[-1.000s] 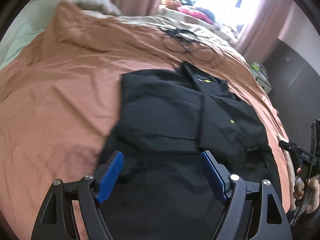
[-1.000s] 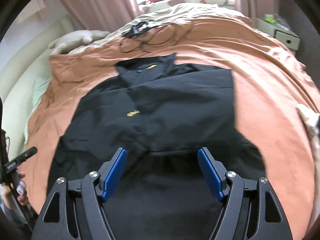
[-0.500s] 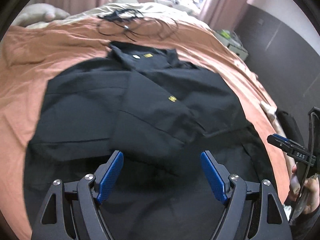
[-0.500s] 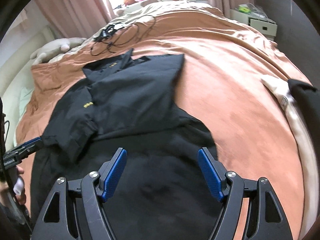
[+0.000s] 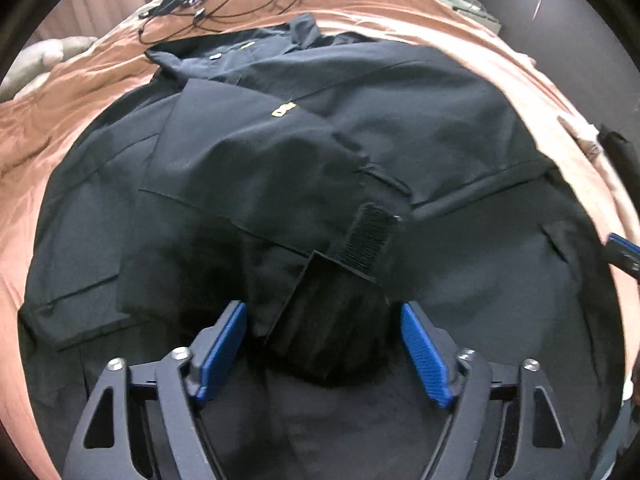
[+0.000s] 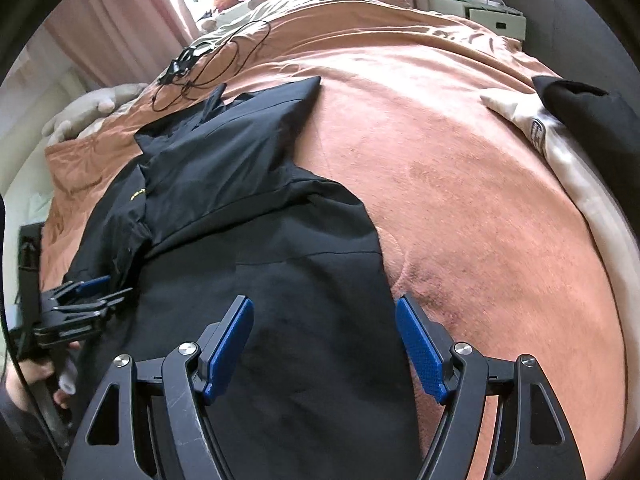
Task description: Fold large clothes
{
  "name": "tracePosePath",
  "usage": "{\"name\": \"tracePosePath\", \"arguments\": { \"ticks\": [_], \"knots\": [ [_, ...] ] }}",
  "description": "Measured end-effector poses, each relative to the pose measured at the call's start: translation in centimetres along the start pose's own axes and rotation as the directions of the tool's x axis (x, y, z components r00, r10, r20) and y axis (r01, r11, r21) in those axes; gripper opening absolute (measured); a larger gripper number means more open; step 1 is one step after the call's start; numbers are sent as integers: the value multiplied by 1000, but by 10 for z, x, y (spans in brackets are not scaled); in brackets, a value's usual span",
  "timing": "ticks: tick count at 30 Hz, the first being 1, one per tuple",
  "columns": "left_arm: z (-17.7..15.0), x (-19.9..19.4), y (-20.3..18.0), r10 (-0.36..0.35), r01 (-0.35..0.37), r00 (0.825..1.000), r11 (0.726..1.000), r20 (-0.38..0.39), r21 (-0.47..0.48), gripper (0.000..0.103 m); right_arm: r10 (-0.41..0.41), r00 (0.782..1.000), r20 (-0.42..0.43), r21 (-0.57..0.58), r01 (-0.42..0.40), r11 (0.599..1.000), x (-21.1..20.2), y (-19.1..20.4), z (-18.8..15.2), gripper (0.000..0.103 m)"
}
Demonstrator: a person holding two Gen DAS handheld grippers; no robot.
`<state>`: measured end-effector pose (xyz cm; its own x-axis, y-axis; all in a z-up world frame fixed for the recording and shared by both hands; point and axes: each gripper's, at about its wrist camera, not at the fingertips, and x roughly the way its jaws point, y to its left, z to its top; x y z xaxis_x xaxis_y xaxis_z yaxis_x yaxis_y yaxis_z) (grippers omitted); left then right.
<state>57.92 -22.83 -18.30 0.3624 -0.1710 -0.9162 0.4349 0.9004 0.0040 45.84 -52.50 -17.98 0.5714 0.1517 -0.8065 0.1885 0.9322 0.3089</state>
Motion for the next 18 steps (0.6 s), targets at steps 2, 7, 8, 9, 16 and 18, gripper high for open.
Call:
{"name": "tracePosePath", "arguments": {
  "ticks": [2,7,8,9,16,18],
  "knots": [
    [0,2,0,34,-34,999,999,0,18,53,-1,1000,-1,5,1,1000,1,-1,1,74],
    [3,-26,19,-32,33,998,999,44,-12,30,4,1000,2,3,-4,1000,3,4,4,74],
    [5,-35,25,-36,37,997,999,63,-22,28,8,1000,5,-3,-8,1000,4,8,6,74],
    [7,-45,33,-42,46,996,998,83,-42,27,9,1000,7,-7,-9,1000,5,10,7,74],
    [11,-105,99,-21,54,978,986,209,-155,25,26,1000,14,-33,-26,999,11,28,19,74],
    [10,-117,119,27,14,973,984,229,-179,25,29,999,14,-35,-28,999,13,33,21,74]
  ]
}}
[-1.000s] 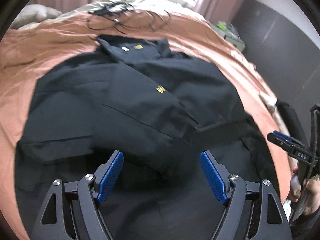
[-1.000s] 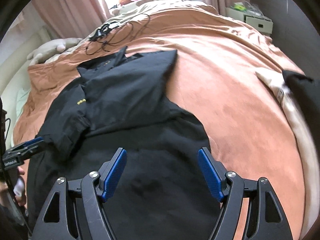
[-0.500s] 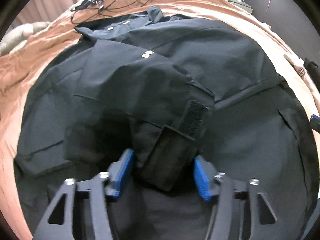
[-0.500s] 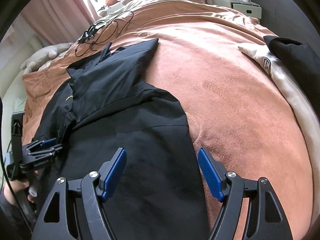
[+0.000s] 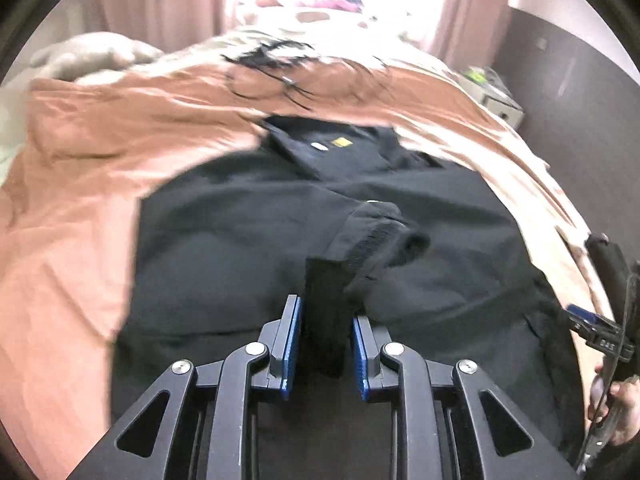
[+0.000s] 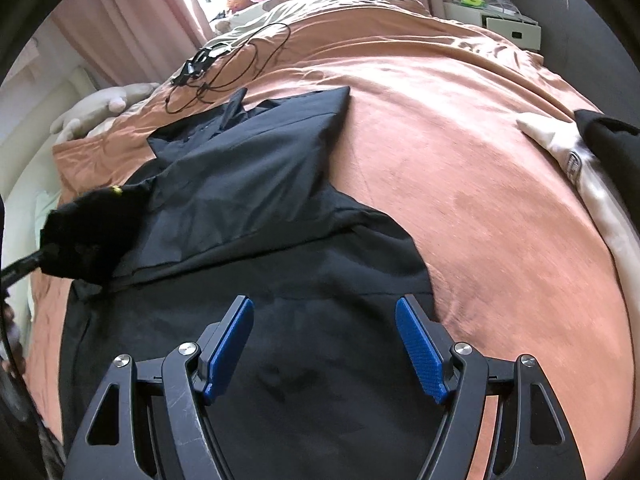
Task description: Fold large clothes
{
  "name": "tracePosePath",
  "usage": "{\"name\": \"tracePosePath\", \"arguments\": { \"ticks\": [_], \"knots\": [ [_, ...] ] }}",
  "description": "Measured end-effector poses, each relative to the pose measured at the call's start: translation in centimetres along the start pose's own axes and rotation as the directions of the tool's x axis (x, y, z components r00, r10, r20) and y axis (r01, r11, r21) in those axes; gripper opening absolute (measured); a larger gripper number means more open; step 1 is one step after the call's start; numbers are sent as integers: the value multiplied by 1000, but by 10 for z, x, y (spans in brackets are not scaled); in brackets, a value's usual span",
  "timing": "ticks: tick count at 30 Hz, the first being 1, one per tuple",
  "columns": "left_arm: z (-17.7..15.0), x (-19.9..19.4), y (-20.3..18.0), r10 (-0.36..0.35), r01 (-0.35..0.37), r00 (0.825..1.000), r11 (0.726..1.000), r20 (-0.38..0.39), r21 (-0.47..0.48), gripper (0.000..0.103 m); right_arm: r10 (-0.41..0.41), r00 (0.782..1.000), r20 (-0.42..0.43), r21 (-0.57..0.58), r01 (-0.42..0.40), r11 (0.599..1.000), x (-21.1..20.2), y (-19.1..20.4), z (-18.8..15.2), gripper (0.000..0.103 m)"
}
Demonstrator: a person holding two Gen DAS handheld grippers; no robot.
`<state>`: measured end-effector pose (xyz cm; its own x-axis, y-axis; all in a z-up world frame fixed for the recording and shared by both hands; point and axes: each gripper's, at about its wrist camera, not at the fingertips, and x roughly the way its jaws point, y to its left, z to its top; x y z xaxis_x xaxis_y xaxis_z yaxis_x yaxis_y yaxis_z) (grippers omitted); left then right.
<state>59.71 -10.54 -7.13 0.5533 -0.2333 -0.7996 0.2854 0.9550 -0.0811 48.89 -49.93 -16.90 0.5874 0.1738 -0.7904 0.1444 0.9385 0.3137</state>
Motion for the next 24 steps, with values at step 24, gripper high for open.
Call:
{"name": "tracePosePath", "arguments": {
  "ticks": [24],
  "knots": [
    [4,44,101,81,-88,995,982,-50,-169,26,-24,999,46,-93,29,995,33,35,65,36]
  ]
}}
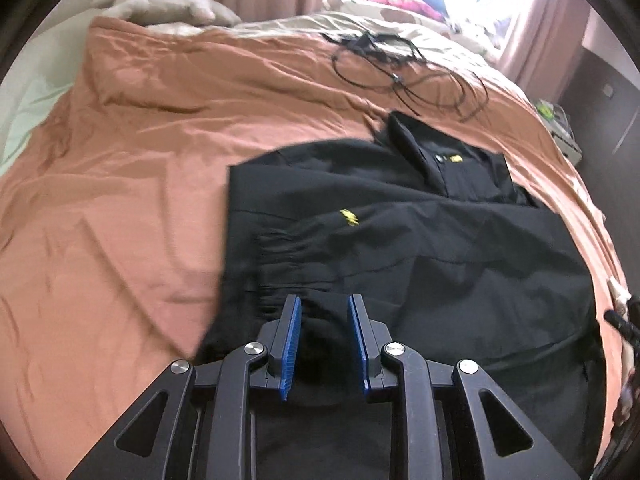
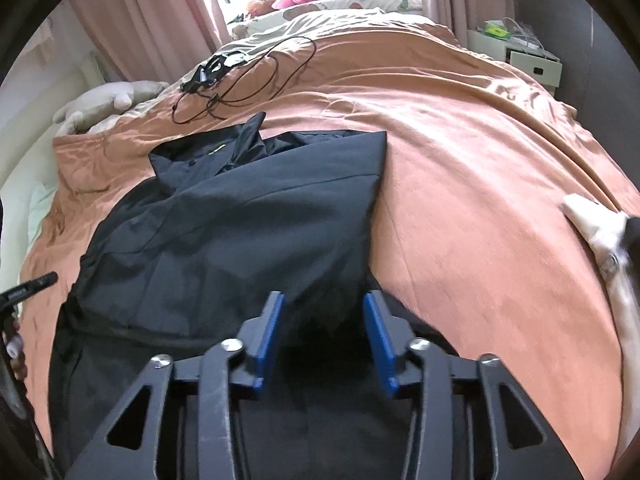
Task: Fold large clothes
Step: 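Open the left gripper and withdraw both grippers from the shirt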
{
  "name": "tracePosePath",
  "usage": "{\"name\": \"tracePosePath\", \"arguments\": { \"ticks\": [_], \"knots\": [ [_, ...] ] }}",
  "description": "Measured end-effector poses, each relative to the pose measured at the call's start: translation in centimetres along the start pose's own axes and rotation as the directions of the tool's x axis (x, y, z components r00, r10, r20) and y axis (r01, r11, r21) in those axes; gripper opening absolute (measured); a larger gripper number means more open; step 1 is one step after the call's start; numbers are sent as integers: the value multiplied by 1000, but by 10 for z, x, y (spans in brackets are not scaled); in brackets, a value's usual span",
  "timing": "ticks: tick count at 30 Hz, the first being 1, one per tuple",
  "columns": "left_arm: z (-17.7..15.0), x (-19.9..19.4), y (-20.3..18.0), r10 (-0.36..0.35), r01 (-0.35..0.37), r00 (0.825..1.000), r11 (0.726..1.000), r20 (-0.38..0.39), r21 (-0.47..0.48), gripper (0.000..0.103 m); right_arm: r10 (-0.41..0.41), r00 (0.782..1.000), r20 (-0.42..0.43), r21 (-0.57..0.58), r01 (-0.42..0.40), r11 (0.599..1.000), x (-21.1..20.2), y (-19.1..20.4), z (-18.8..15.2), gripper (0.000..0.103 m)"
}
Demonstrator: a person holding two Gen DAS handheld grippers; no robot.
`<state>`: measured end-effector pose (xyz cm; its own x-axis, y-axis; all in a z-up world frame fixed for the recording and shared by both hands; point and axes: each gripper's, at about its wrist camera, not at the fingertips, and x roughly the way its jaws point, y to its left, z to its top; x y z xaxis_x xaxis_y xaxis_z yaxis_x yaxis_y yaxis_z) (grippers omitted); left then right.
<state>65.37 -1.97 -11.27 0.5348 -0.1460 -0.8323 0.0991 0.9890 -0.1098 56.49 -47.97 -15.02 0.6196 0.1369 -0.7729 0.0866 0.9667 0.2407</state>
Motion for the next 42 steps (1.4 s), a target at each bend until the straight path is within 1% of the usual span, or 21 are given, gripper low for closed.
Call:
{"name": "tracePosePath", "arguments": {
  "ticks": [2,6,11,12,14,16,17,19,21,22,24,26,27,30,31,33,34,35,37,40,42],
  "knots": [
    [1,13,-11,-11,12,1000,1000,-13,23,26,-1,1000,-2,-11,1,1000,7,3,6,33],
    [8,34,-30,-34,35,999,997,-24,63,26,1,1000,-19,-39,-2,999,26,11,18,33],
    [17,64,-45,-41,45,998,996,-55,71,26,-56,996,-70,-43,53,998,59,7,25,33],
    [18,71,-47,-36,41,997,996,-65,73,26,-72,995,-74,-42,69,997,63,4,26,33],
    [19,84,-48,1,6,996,997,-88,81,26,-99,992,-75,-40,96,995,68,0,28,33],
    [16,98,-44,45,-36,992,997,-121,73,26,-109,991,-82,-31,106,994,73,-6,30,33],
    [15,102,-39,47,-39,991,997,-122,64,25,-109,990,-85,-28,107,994,75,-8,31,33],
    [13,101,-35,59,-53,993,996,-98,65,25,-113,990,-85,-26,111,993,78,-12,32,33],
    [12,99,-30,136,-128,987,988,-91,83,26,-117,990,-85,-26,115,993,80,-15,33,33],
    [11,97,-26,157,-150,983,986,-95,79,26,-113,990,-87,-20,112,993,80,-16,35,33],
    [9,93,-17,140,-134,984,989,-110,58,26,-111,990,-90,-9,110,994,77,-16,35,33],
    [6,87,-10,141,-135,982,989,-124,53,26,-102,991,-89,-12,101,995,69,-15,34,34],
    [4,81,-7,137,-132,983,990,-125,46,26,-92,992,-86,-16,91,996,61,-14,31,36],
    [-2,55,-1,86,-85,992,996,-91,22,26,-66,996,-66,-22,64,998,40,-14,22,37],
    [-4,47,-2,87,-85,993,996,-78,21,28,-52,997,-60,-23,51,998,32,-14,19,38],
    [-7,30,-1,82,-81,995,997,-58,18,43,-35,999,-41,-24,34,999,14,-14,12,52],
    [-11,20,1,67,-66,997,998,-46,11,57,-33,999,-27,-23,32,999,5,-14,8,54],
    [-14,10,1,52,-52,998,999,-28,4,66,-28,1000,-13,-20,28,999,-3,-15,5,59],
    [-21,-12,1,35,-35,999,999,9,3,72,-7,1000,16,-1,7,1000,-23,-17,-2,65],
    [-28,-40,1,7,-6,999,1000,37,-13,80,6,998,55,35,-8,999,-51,-19,-11,81],
    [-38,-63,3,-41,43,996,999,81,-30,80,0,996,85,36,-3,999,-71,-18,-18,83]
  ]
}}
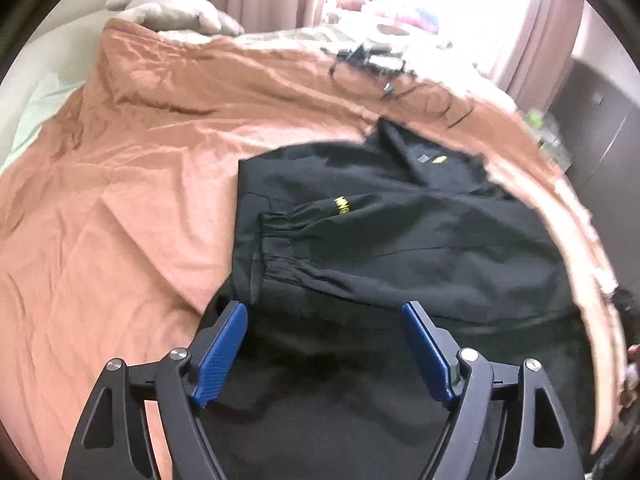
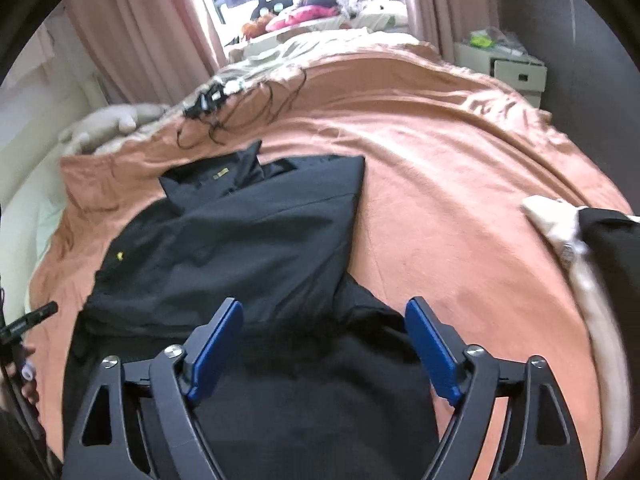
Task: Fold large clothes
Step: 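Open the left gripper and withdraw both grippers from the shirt, then move both grippers down to the hem edge of the black shirt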
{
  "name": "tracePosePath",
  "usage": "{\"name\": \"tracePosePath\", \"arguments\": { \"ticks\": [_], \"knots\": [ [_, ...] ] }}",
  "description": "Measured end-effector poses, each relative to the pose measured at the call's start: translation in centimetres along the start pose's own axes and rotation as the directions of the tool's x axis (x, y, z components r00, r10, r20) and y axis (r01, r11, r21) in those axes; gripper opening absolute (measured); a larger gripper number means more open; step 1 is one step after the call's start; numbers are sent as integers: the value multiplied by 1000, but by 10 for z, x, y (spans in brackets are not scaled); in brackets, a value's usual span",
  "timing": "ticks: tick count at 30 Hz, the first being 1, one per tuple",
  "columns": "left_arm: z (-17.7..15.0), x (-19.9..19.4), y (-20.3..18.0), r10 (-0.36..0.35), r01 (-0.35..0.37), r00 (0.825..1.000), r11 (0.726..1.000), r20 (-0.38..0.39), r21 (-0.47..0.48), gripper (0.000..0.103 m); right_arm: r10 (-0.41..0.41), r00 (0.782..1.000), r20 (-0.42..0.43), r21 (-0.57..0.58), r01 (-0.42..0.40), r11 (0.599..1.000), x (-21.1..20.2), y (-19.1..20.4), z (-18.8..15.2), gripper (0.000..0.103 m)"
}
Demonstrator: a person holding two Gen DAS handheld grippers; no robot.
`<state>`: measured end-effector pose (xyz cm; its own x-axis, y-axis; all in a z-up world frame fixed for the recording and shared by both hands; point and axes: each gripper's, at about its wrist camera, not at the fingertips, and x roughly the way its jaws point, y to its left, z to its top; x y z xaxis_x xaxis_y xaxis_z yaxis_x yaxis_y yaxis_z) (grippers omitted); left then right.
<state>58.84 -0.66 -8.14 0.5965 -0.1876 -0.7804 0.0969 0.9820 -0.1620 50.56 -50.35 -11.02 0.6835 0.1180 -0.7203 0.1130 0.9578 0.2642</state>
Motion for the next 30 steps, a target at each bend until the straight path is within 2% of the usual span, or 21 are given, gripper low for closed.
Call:
{"name": "tracePosePath", "arguments": {
  "ticks": [4,8,14,17,20,25,27,29,30],
  "knots": [
    [-17,-38,-6,-17,15,997,1000,72,24,80,-68,997,26,-39,69,997,-30,9,-12,83],
    [-35,-66,-5,-79,79,993,997,91,4,80,-97,992,75,-56,101,993,-57,14,-25,83],
    [-63,-106,-2,-17,10,987,999,162,42,80,-100,990,104,-23,103,994,-85,4,-44,83],
    [-77,-120,6,-36,32,988,999,149,30,80,-76,991,109,5,76,997,-100,-5,-56,83],
    [-90,-132,10,-12,6,992,999,124,48,80,-78,989,123,6,78,997,-119,-10,-70,83],
    [-116,-164,24,-21,19,989,1000,146,13,80,-66,990,128,-8,67,998,-148,-13,-94,83],
    [-129,-178,27,-16,15,987,1000,162,3,82,-70,988,137,-15,73,997,-162,-12,-106,83],
    [-143,-191,29,-16,18,984,1000,175,-9,90,-64,987,147,-20,67,998,-175,-12,-120,83],
    [-151,-198,30,-16,18,983,1000,182,-13,91,-64,987,147,-21,67,998,-183,-12,-128,83]
  ]
}}
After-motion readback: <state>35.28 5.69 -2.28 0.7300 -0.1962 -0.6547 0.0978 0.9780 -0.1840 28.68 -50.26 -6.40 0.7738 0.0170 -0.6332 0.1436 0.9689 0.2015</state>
